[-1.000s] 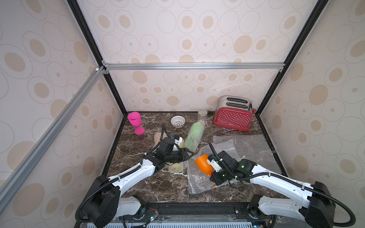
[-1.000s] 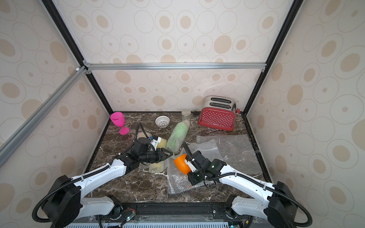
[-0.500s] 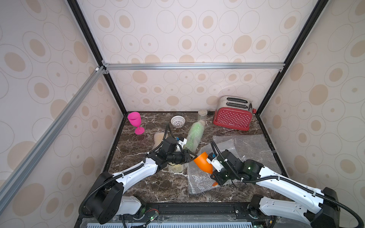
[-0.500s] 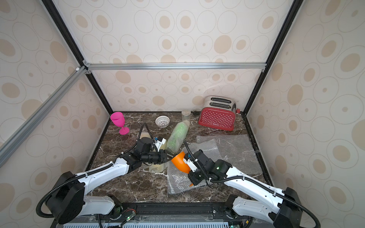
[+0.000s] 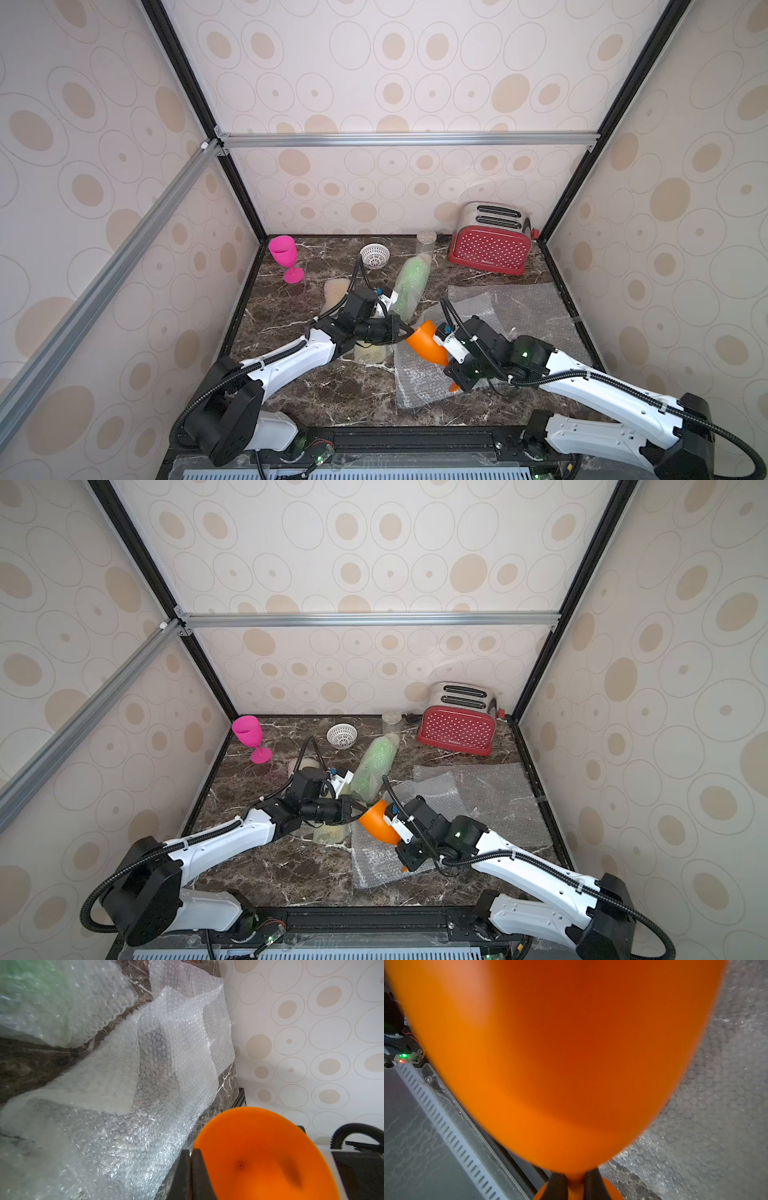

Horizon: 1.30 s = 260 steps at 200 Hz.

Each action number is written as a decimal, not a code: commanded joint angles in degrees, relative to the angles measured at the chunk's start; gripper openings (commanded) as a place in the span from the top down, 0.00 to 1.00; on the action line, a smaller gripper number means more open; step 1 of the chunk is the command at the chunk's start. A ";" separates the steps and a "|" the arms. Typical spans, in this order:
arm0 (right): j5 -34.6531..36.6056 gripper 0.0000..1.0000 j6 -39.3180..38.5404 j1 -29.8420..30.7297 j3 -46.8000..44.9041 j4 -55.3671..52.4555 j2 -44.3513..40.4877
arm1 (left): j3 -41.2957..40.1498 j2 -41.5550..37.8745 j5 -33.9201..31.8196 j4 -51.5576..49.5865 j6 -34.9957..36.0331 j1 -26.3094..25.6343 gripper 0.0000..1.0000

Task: Unpack wine glasses from bubble wrap
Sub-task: Place the wine glass at the center of the board.

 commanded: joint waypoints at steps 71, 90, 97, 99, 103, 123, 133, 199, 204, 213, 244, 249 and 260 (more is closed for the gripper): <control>-0.06 0.70 -2.57 0.71 4.49 -0.52 -0.21 | 3.48 -2.76 -2.41 -1.18 0.25 1.66 1.00; -0.41 0.62 -2.59 0.66 5.45 0.02 -1.89 | 4.53 -3.94 -2.19 -0.71 -0.18 2.95 1.00; -0.18 0.61 -2.60 0.65 5.64 0.39 -2.56 | 5.35 -4.23 -2.54 -1.07 -0.10 3.30 1.00; -0.07 0.61 -2.65 0.70 5.74 0.48 -2.72 | 5.64 -4.23 -2.62 -1.28 0.06 3.37 1.00; 0.28 0.60 -2.68 0.67 5.98 0.59 -3.10 | 6.23 -4.25 -2.91 -1.79 0.32 3.53 1.00; 2.14 0.58 -2.80 0.66 7.58 0.26 -4.07 | 10.54 -4.17 -6.27 -7.52 3.03 4.24 1.00; 3.13 0.57 -3.02 0.63 8.72 -0.33 -4.17 | 13.08 -4.17 -8.77 -11.25 4.84 4.66 1.00; 3.43 0.57 -3.55 -2.70 12.46 -0.80 -2.59 | 29.76 -5.21 -26.07 -32.22 15.20 12.66 1.00; 2.67 0.58 -3.15 -3.49 12.38 -0.44 -2.55 | 30.61 -5.47 -26.47 -33.05 15.62 14.04 1.00; 0.86 0.58 -2.45 -5.22 12.26 0.19 -2.43 | 32.04 -5.74 -27.65 -34.81 16.75 16.41 1.00; -2.89 0.59 -0.35 -9.46 11.76 2.39 -1.61 | 37.32 -5.33 -37.93 -41.46 21.85 23.32 1.00; -3.45 0.59 -0.27 -10.03 11.75 2.53 -1.26 | 37.71 -5.39 -38.77 -41.68 22.34 24.70 1.00; -4.11 0.60 -0.09 -10.90 11.98 2.50 -0.31 | 38.47 -5.57 -40.39 -42.08 23.13 27.91 1.00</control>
